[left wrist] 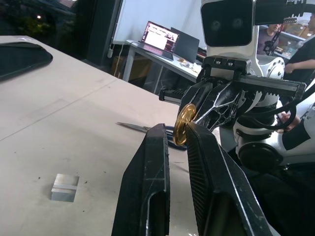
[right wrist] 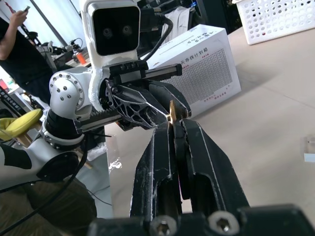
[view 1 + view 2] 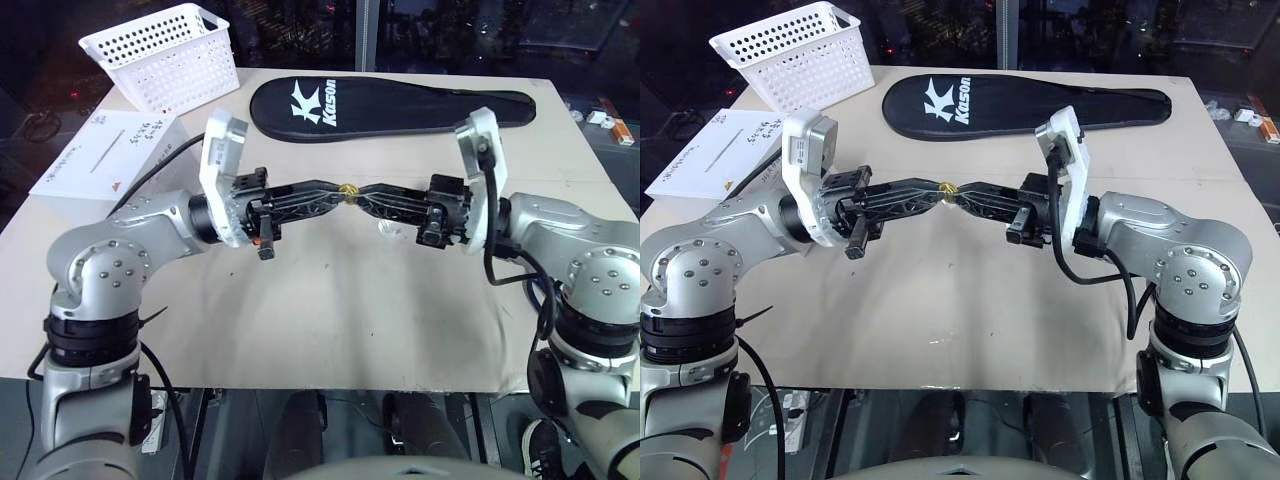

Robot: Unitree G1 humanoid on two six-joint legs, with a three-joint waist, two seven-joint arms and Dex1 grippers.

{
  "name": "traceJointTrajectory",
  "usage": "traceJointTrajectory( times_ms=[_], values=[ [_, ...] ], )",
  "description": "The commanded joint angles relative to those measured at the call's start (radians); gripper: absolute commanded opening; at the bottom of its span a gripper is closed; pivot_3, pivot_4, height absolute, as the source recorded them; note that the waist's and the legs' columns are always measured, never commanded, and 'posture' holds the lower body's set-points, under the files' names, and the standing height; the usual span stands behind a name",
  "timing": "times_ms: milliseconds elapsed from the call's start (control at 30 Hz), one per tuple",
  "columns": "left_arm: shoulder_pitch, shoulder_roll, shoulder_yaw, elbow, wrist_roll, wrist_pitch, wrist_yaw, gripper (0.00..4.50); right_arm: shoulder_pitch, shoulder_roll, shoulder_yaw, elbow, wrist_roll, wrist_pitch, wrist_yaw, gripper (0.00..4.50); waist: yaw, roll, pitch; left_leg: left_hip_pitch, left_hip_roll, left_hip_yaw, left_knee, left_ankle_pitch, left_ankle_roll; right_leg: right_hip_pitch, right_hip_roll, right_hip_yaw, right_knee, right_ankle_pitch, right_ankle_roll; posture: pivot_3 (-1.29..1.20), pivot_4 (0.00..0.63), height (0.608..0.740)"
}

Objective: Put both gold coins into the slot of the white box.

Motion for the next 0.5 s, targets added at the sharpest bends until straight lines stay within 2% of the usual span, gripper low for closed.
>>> traceJointTrajectory(
  times_ms=[33,333,367,500],
  values=[
    [-0.019,0.005,0.009,-0.014,-0.011,0.008,-0.019,0.60,-0.011,-0.007,-0.002,-0.032,0.050,-0.031,-0.012,0.00,0.000,0.000,0.000,0.000,0.000,0.000,0.000,0.000,0.000,0.000,0.000,0.000,0.000,0.000,0.000,0.00,0.150,0.726],
    [-0.032,-0.009,0.018,-0.001,-0.023,0.025,-0.027,0.60,0.005,-0.035,0.018,-0.045,0.118,-0.043,-0.029,0.00,0.001,0.000,0.000,0.000,0.000,0.000,0.000,0.000,0.000,0.000,0.000,0.000,0.000,0.000,0.000,0.00,0.150,0.726],
    [-0.035,-0.011,0.020,0.003,-0.024,0.027,-0.026,0.07,0.006,-0.040,0.019,-0.045,0.124,-0.045,-0.031,0.00,0.001,0.000,0.000,0.000,0.000,0.000,0.000,0.000,0.000,0.000,0.000,0.000,0.000,0.000,0.000,0.00,0.150,0.726],
    [-0.036,-0.015,0.033,0.007,-0.042,0.038,-0.026,0.03,0.012,-0.057,0.023,-0.043,0.145,-0.056,-0.035,0.00,0.000,0.000,0.000,0.000,0.000,0.000,0.000,0.000,0.000,0.000,0.000,0.000,0.000,0.000,0.000,0.00,0.150,0.726]
  ],
)
